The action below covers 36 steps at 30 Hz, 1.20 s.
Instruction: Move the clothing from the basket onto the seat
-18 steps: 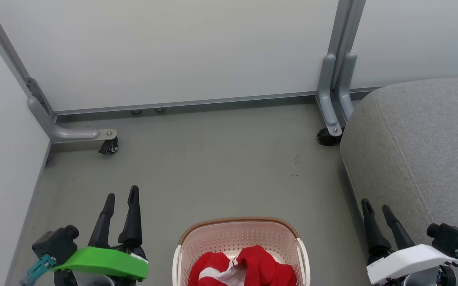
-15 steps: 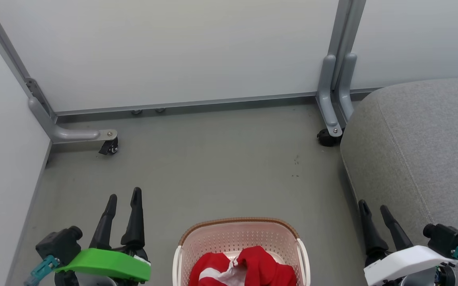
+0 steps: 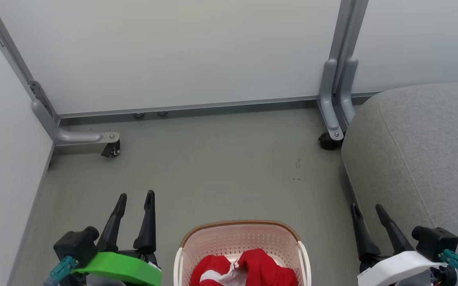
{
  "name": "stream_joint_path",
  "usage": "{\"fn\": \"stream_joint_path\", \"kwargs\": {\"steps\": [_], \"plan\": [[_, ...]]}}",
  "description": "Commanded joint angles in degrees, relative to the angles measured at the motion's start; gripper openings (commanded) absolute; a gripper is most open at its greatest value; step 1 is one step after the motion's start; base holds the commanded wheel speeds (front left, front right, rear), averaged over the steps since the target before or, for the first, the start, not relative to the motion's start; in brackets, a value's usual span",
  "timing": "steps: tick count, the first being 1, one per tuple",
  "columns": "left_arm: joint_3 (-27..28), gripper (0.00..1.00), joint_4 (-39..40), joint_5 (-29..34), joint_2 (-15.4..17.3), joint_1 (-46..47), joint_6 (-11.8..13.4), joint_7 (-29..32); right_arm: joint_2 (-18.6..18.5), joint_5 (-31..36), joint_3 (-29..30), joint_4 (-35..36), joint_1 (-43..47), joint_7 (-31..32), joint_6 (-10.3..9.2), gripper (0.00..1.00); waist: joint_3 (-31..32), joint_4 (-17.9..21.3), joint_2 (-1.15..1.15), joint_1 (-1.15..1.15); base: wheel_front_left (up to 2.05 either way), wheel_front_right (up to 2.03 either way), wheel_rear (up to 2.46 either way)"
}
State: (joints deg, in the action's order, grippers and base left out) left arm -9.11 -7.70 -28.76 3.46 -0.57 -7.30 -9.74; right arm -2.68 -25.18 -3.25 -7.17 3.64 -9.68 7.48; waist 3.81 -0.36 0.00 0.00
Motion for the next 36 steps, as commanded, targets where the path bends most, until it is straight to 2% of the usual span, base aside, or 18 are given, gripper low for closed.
{"fn": "stream_joint_path", "kwargs": {"steps": [1,36], "plan": [[-0.2,1.00,0.6,1.4,0.6,-0.4,-0.2,-0.6,-0.4,1.7,-0.2,0.8,0.4,-0.7,0.01,1.00,0.1,0.0,0.00,0.00,0.00,0.00,0.00],[-3.1,1.00,-1.8,15.8,0.7,-2.1,-0.3,-4.5,-0.4,16.5,0.4,2.1,2.7,-4.6,0.01,1.00,1.6,-0.4,0.00,0.00,0.00,0.00,0.00]]}}
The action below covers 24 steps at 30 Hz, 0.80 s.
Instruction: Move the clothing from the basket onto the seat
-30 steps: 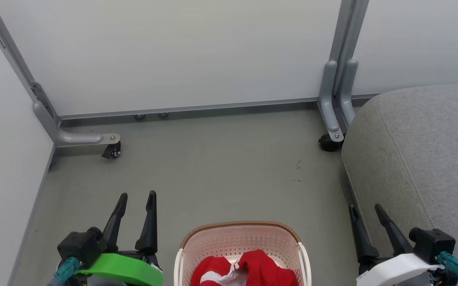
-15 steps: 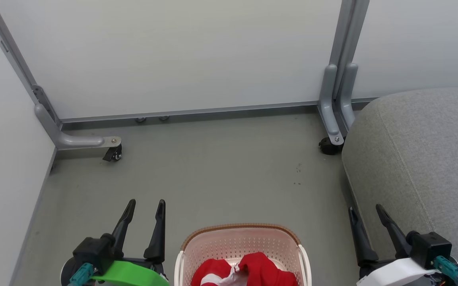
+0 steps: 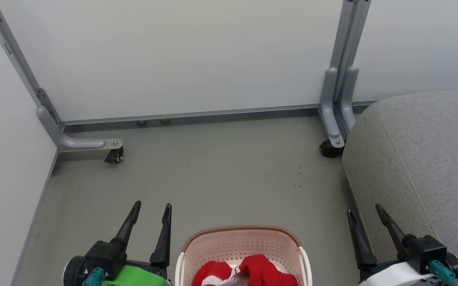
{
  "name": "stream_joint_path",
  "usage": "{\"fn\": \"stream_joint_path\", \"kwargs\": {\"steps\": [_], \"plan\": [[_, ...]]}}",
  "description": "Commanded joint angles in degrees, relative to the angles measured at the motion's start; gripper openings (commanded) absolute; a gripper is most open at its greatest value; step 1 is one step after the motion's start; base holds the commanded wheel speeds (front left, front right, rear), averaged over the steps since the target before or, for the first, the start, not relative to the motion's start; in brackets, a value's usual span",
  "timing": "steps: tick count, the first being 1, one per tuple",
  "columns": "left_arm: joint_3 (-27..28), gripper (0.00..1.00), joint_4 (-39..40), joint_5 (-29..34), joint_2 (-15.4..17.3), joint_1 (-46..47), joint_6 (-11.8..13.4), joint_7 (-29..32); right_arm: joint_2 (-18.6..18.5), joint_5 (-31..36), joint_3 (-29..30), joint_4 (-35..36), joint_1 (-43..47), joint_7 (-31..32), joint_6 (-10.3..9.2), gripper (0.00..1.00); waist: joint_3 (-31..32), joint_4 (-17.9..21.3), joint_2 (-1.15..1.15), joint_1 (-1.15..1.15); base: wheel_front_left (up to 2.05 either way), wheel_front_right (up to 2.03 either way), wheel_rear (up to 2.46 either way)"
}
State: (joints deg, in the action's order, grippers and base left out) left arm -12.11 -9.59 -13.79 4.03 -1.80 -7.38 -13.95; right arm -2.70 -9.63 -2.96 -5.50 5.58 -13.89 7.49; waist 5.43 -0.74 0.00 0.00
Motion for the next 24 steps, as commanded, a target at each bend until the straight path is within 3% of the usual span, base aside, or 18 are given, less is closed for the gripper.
{"fn": "stream_joint_path", "kwargs": {"steps": [1,11,24], "plan": [[-0.2,1.00,0.0,1.1,0.1,-1.0,-0.2,-0.4,-0.3,1.3,0.1,0.4,0.9,-0.5,0.00,1.00,0.0,0.0,0.00,0.00,0.00,0.00,0.00],[-2.1,1.00,-0.7,2.9,0.8,-0.9,-0.2,-1.5,-0.3,4.8,-0.3,0.4,1.3,-1.4,-0.02,1.00,0.3,-0.1,0.00,0.00,0.00,0.00,0.00],[-2.8,1.00,-1.0,1.5,1.3,-0.8,-0.2,-1.2,-0.3,4.1,-0.7,-0.1,1.3,-1.4,-0.02,1.00,0.5,0.0,0.00,0.00,0.00,0.00,0.00]]}}
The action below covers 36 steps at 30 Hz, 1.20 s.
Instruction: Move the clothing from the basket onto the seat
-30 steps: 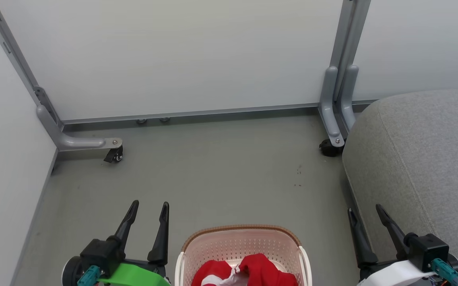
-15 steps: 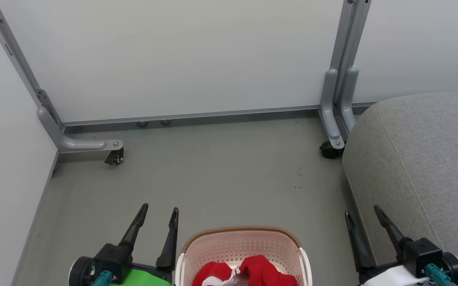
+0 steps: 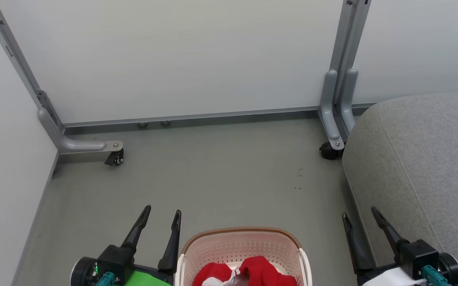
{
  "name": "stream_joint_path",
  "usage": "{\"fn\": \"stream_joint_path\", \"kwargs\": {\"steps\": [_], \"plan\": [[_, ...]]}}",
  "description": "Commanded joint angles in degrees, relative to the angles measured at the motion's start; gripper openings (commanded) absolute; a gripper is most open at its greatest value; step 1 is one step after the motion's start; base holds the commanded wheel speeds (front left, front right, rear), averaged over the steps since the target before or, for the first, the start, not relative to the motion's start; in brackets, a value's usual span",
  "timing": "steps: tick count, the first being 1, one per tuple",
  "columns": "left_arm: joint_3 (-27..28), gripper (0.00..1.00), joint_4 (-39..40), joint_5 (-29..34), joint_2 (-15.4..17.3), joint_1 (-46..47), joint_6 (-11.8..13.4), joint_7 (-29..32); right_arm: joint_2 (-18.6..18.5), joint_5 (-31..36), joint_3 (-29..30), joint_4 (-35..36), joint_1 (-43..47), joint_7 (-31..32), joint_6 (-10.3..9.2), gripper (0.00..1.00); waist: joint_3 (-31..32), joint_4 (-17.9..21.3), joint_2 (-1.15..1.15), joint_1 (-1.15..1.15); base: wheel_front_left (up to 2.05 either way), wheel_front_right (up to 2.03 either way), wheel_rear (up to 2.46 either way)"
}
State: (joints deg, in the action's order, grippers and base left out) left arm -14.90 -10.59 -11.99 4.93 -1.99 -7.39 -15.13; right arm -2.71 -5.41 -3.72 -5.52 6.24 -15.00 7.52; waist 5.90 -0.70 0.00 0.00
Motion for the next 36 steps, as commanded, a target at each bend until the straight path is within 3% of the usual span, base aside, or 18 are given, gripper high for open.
{"fn": "stream_joint_path", "kwargs": {"steps": [1,21,29,36], "plan": [[-0.1,1.00,-0.1,-0.3,0.4,-0.7,-0.2,0.0,-0.3,-0.1,0.0,-0.1,0.7,-0.3,-0.06,1.00,0.1,0.0,0.00,0.00,0.00,0.00,0.00],[-2.0,1.00,-1.7,-0.6,0.9,0.0,-0.2,0.0,-0.3,-0.4,0.8,-0.3,0.0,-0.3,-0.06,1.00,-1.9,0.1,0.00,0.00,0.00,0.00,0.00],[-7.3,1.00,-6.2,0.7,2.7,5.0,-0.2,0.0,-0.3,-1.3,3.6,-0.5,-2.5,-0.3,-0.06,1.00,-8.1,0.5,0.00,0.00,0.00,0.00,0.00],[-15.8,1.00,-12.4,1.1,4.9,16.2,-0.2,0.0,-0.3,-0.6,6.7,1.1,-10.2,-0.3,-0.06,1.00,-20.2,1.5,0.00,0.00,0.00,0.00,0.00]]}}
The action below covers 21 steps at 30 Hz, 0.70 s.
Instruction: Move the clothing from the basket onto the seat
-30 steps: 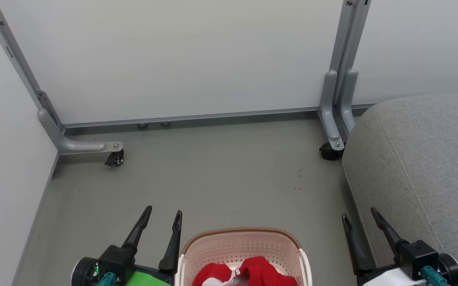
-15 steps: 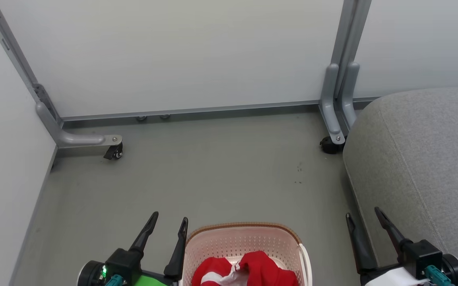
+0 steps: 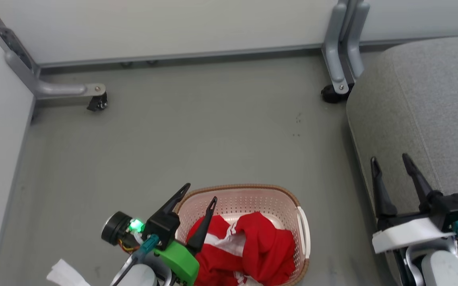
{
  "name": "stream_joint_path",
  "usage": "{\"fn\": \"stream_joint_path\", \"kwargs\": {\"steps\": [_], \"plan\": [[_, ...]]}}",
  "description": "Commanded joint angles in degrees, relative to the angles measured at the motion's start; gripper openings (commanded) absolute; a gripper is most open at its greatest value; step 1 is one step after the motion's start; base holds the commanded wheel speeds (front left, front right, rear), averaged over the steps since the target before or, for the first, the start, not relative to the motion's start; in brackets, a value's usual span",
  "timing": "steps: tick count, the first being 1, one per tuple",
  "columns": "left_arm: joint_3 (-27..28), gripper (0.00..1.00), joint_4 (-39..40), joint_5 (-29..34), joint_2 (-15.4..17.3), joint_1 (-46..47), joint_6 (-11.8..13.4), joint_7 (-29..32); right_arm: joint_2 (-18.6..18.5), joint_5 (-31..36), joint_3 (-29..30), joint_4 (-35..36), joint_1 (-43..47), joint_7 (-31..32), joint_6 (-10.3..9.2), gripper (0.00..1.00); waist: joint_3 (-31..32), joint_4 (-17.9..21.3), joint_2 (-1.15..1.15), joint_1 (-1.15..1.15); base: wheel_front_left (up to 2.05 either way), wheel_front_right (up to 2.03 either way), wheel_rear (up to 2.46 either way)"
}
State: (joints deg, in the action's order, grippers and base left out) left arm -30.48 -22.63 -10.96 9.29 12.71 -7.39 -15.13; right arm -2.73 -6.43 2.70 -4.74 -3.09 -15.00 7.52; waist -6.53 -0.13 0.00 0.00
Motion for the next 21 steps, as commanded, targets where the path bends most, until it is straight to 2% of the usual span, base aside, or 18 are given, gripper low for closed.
{"fn": "stream_joint_path", "kwargs": {"steps": [1,12,21], "plan": [[-1.2,1.00,-1.2,0.0,0.7,2.9,-0.2,0.0,-0.3,0.5,0.7,0.5,-2.0,-0.3,-0.06,1.00,-9.4,1.3,0.00,0.00,0.00,0.00,0.00],[-14.5,1.00,-11.7,-1.5,3.5,20.1,-0.2,0.0,-0.2,1.2,3.8,3.3,-13.1,-0.3,-0.06,1.00,-24.7,4.8,0.00,0.00,0.00,0.00,0.00],[-29.1,1.00,-24.4,-4.3,4.5,32.4,-0.2,0.0,-0.2,-0.3,2.9,4.9,-18.8,-0.3,-0.06,1.00,-34.0,8.4,0.00,0.00,0.00,0.00,0.00]]}}
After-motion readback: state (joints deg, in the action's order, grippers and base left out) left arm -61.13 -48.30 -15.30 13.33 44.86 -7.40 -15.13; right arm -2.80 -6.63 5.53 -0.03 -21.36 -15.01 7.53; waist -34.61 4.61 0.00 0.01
